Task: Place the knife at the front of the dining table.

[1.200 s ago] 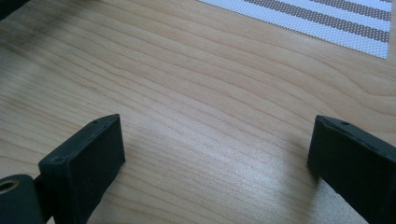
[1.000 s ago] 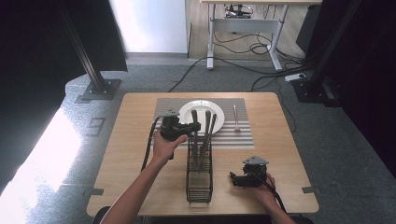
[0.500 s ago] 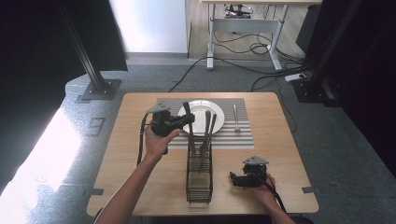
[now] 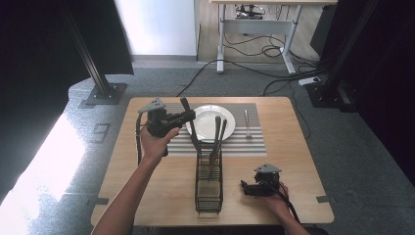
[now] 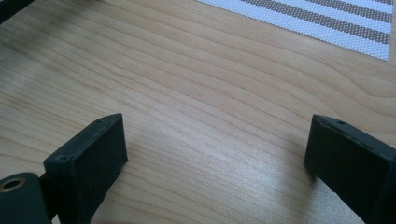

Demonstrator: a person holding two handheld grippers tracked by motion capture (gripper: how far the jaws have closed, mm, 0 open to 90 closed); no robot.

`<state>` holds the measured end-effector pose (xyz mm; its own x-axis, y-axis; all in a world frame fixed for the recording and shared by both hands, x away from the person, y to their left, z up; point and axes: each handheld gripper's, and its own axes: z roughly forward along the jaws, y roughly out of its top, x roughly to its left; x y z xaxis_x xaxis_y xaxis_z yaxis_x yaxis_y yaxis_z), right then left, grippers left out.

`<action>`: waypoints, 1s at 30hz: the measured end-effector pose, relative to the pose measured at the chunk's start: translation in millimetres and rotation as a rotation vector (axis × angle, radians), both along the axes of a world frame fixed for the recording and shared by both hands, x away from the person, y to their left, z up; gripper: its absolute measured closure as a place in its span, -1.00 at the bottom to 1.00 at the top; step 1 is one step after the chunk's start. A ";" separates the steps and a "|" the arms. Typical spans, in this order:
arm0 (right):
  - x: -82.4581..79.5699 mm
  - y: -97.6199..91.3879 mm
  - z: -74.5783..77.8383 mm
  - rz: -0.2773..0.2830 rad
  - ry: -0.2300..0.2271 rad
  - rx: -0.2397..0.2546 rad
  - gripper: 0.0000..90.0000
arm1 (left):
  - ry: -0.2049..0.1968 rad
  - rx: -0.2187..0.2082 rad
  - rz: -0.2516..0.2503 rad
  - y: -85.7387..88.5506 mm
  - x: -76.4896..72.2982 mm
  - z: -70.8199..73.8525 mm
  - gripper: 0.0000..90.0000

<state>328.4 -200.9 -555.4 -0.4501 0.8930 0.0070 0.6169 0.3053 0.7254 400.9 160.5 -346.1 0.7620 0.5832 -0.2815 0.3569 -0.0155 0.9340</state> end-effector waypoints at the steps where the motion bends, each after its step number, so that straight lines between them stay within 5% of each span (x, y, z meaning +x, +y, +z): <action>1: 0.0 0.1 0.0 -0.001 0.000 0.000 -0.87 | -0.004 -0.004 0.003 1.4 -0.7 1.9 0.85; 13: -0.1 0.1 0.0 -0.001 0.001 0.000 -0.87 | -0.047 -0.036 0.029 20.4 -8.8 19.0 0.86; 20: -0.1 0.1 0.0 -0.001 0.001 0.000 -0.87 | -0.071 0.007 0.069 26.9 -10.7 18.4 0.86; 30: 0.0 0.1 0.0 -0.001 0.000 0.000 -0.87 | -0.048 0.026 0.097 36.2 -6.9 8.8 0.86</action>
